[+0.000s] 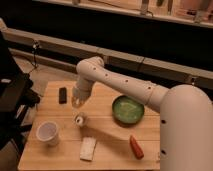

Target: Knock the bottle over

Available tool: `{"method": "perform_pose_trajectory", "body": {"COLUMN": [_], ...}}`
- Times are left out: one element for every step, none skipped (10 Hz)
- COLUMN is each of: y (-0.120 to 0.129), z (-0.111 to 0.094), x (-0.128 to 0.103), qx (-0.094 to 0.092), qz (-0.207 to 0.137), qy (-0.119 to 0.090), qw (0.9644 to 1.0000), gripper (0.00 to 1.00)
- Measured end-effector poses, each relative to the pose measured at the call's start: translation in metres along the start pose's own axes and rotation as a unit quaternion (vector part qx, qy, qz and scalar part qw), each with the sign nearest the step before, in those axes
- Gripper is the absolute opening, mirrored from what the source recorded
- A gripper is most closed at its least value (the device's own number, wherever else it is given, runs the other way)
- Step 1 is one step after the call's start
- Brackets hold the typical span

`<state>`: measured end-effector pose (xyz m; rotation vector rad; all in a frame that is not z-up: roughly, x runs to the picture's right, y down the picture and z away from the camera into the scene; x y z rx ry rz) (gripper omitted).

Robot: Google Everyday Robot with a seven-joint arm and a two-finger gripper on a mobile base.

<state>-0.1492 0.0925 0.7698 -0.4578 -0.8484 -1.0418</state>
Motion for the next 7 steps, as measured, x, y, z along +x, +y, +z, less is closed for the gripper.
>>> {"method": "perform_pose_trajectory", "body": {"y": [-0.001, 0.001, 0.002, 0.003, -0.001, -0.003, -0.001], "z": [-0.002, -0.003, -0.004, -0.006, -0.005, -0.003, -0.002], "x": [-0.005, -0.005, -0.001, 0.007, 0.011, 0.01, 0.004], "qx": [-0.003, -0.006, -0.004, -0.002, -0.001, -0.002, -0.006], "qz": [-0.002, -0.003, 0.0, 0.005, 0.003, 0.001, -0.002], "qy": [-0.005, -0.003, 0.001, 0.005, 0.003, 0.001, -0.005], "qw": [1.0, 1.0, 1.0, 1.0, 1.0, 1.0, 1.0], "gripper": [0.05, 0.07, 0.07, 0.02, 0.0, 0.0, 0.0]}}
